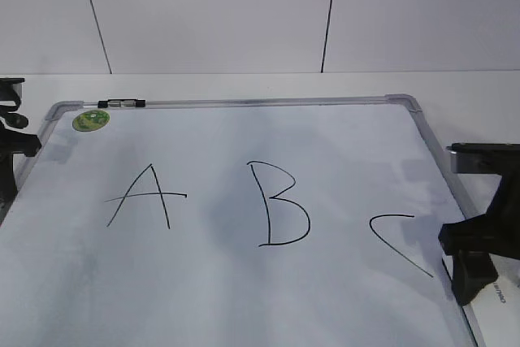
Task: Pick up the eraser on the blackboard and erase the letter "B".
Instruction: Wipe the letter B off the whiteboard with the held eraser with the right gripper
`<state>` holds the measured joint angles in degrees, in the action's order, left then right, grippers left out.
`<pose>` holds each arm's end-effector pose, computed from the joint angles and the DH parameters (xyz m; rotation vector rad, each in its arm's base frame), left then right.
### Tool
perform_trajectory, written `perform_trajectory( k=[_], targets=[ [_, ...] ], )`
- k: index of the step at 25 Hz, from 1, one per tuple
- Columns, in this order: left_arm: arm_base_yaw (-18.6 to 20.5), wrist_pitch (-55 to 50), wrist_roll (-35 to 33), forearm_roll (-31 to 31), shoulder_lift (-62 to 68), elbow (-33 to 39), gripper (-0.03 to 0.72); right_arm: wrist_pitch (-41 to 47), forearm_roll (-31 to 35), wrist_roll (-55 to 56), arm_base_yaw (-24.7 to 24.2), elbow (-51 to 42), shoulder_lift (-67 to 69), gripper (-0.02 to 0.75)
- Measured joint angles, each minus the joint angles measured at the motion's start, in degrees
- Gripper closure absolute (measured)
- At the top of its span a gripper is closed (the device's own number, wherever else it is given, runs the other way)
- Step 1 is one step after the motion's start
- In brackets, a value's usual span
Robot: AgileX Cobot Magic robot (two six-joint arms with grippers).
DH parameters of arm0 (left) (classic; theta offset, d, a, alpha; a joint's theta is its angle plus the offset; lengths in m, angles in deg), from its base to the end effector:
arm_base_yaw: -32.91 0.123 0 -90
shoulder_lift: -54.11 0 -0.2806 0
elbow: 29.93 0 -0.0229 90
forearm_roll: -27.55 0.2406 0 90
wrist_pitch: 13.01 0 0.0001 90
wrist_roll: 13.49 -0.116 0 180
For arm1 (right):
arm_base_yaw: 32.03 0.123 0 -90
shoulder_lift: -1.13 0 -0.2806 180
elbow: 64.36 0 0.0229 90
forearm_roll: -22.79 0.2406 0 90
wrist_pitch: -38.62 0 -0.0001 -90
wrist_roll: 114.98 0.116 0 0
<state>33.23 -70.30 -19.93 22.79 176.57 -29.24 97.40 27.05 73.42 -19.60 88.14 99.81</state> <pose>0.3638 -0.0061 0.1317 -0.0966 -3.1346 0.1099 0.2329 0.0589 0.1615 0.0442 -3.0442 -0.0689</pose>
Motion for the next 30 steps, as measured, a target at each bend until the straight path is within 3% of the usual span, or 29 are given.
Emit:
perform_trajectory(
  k=[12,30],
  targets=[
    [0.0,0.0,0.0,-0.1,0.0,0.0,0.65,0.5,0.0,0.0,0.0,0.7,1.8,0.155],
    [0.0,0.1,0.0,-0.1,0.0,0.0,0.65,0.5,0.0,0.0,0.0,0.8,1.8,0.182]
  ],
)
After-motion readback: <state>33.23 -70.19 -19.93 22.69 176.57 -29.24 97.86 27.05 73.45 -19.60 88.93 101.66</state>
